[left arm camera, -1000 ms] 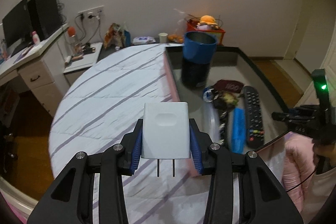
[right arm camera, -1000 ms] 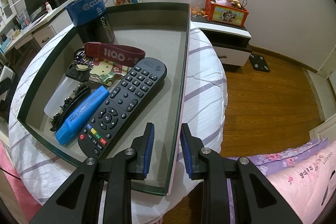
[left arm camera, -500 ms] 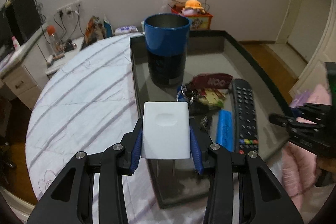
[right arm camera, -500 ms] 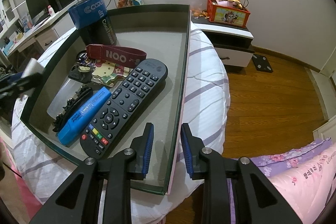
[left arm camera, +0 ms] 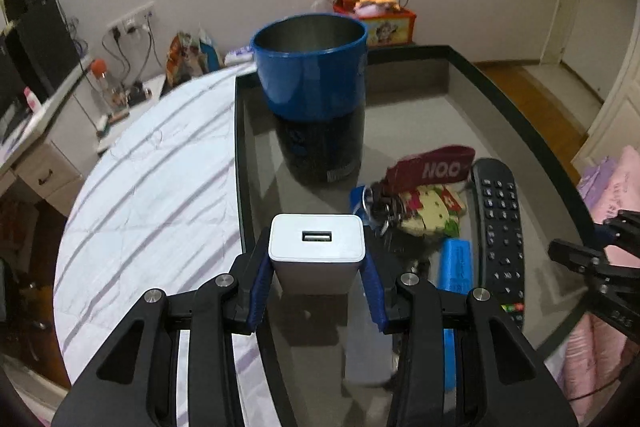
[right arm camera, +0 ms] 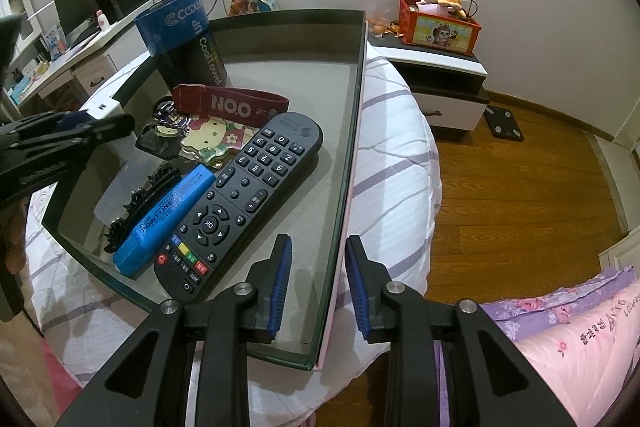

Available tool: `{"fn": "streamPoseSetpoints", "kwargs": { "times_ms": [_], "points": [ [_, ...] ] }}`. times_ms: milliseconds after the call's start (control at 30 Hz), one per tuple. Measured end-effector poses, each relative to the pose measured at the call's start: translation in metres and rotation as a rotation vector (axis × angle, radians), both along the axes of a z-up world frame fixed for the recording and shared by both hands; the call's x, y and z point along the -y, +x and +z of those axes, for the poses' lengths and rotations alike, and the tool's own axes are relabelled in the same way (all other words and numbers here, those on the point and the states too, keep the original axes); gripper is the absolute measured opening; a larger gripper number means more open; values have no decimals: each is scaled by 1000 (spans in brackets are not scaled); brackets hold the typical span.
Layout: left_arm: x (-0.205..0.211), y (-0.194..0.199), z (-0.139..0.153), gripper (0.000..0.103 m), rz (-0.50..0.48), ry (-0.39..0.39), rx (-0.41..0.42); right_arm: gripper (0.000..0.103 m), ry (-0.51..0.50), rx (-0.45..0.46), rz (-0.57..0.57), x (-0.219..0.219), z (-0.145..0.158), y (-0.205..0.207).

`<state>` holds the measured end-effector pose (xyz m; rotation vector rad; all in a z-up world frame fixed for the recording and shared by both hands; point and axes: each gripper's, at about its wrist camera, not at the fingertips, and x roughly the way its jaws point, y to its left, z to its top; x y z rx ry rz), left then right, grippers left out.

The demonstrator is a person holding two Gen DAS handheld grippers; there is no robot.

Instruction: Organize rigid objects

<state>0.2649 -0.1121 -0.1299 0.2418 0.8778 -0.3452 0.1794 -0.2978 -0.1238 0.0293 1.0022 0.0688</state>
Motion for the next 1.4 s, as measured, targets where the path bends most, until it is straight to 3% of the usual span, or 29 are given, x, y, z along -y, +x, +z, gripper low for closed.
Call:
{"fn": "streamPoseSetpoints", "kwargs": {
  "times_ms": [233,267,300,400,567,633,967,1167,1267,1400],
  "points": [
    [2,1,0,42,18,-7,31,30,-3,-2,-1,0,0,1],
    [2,0,0,45,17,-5,27,30,0,-2,-1,1,0,1],
    [0,-1,1,56,15,-13,24,30,2,-1,-1,0,0,0],
    [-7,-9,8,72,-21,-100,5,30,0,-2,-3,0,-1,0],
    [-14,-28,15,81,-58,-154,-4,30,-5,-5,-7,-1,-1,0],
    [-16,-34,16,89,-37,-128,7,30,-4,-7,-8,-1,-2,1],
    [-39,-53,22,91,-6,-138,26,30,1,-11,-15,1,-2,1],
    [-52,-68,27,98,16,-130,53,30,-2,-13,-28,0,-2,0],
    [-56,-74,29,99,35,-106,73,32,-10,-12,-28,-3,1,-1],
    [-62,-84,32,101,49,-104,84,44,-11,-3,-15,-6,7,-7]
  ]
}}
